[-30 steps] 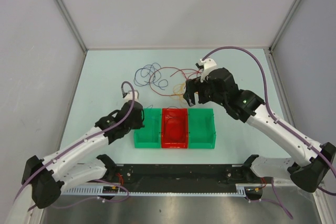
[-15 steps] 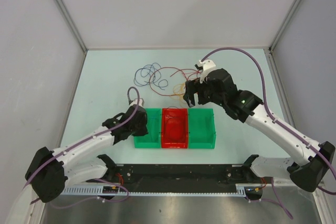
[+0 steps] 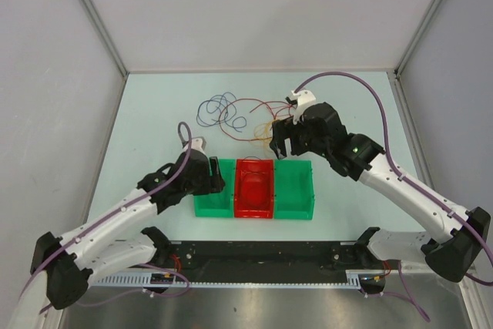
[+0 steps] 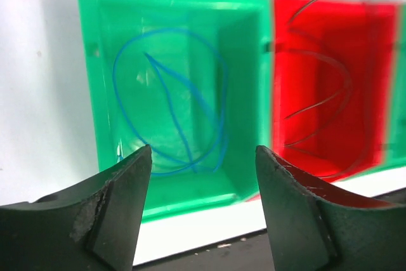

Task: Untangle the cables
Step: Place the cable in the bin.

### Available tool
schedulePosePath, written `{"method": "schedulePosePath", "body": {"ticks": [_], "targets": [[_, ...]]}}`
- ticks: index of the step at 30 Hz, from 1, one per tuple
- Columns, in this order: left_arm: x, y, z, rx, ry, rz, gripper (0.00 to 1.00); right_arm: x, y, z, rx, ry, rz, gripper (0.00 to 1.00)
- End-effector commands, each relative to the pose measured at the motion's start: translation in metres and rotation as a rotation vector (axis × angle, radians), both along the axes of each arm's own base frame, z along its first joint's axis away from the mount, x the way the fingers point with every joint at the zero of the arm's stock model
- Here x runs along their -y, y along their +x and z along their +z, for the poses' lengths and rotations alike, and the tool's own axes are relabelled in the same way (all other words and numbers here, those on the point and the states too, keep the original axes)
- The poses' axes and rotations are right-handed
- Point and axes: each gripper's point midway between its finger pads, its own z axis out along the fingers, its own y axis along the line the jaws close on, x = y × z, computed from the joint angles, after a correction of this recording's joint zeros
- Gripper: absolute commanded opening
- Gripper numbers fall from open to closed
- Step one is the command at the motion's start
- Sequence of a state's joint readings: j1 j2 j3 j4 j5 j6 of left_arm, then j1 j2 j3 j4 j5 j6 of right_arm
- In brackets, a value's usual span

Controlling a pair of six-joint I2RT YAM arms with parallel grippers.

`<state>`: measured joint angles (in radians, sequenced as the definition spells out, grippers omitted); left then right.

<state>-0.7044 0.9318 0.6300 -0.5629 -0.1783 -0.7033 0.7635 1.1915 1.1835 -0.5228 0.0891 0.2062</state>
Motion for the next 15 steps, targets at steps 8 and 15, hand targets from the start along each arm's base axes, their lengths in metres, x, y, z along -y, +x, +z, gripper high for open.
{"method": "schedulePosePath", "body": {"ticks": [8, 15], "targets": [[-0.01, 0.032, 0.083, 0.198, 0.019, 0.064, 0.76, -0.002, 0.005, 0.019, 0.064, 0.044, 0.011, 0.9], [-0.006, 0.07, 0.109, 0.263, 0.046, 0.095, 0.77, 0.012, 0.014, 0.017, 0.086, 0.022, -0.027, 0.9]]}}
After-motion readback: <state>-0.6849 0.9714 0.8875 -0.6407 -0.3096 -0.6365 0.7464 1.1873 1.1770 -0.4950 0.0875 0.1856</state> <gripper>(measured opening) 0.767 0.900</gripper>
